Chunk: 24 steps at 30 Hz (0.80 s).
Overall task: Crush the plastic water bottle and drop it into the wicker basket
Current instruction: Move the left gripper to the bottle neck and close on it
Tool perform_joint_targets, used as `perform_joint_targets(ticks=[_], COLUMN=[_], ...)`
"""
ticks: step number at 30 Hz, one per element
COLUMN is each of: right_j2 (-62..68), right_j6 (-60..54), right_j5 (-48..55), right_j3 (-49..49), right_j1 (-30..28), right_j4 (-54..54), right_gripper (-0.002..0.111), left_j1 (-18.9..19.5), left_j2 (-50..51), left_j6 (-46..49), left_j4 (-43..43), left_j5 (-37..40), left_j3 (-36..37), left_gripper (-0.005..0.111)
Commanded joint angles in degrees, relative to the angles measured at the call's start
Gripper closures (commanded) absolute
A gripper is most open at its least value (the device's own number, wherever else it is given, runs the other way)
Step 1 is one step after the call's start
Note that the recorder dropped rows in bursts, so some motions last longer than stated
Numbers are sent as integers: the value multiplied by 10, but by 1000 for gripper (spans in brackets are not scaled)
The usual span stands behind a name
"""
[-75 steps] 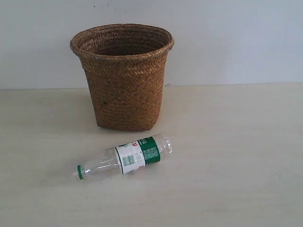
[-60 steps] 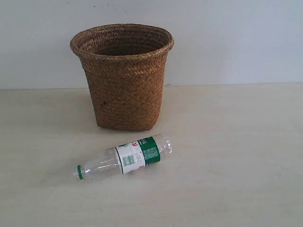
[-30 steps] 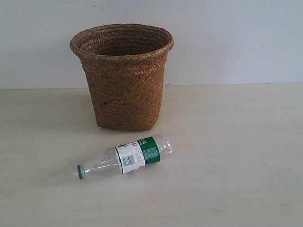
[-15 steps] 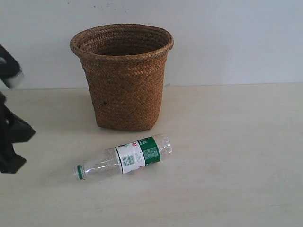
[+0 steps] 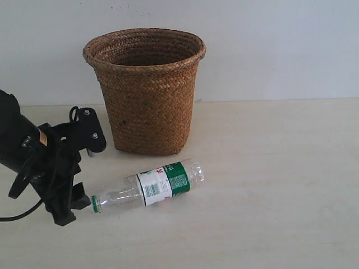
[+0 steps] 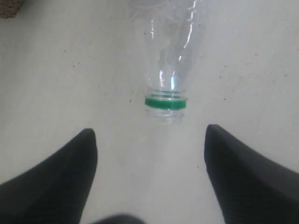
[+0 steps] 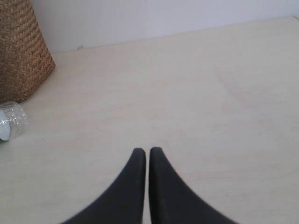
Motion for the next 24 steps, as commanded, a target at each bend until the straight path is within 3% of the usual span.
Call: perform_joint_targets(ticks=[1, 24], right_j2=[-3, -3], right_j6=[-1, -1], right_j5=[-2, -2], right_j3=[0, 0], right_j1=[-4, -4], right_j4=[-5, -5], right_gripper=[108, 108], left_j1=[-3, -3], left_j2=[18, 101], left_j6=[4, 40], left_j4=[-12, -50], left_j5=[-34, -90], left_j3=[-4, -5], left_gripper=[45, 45])
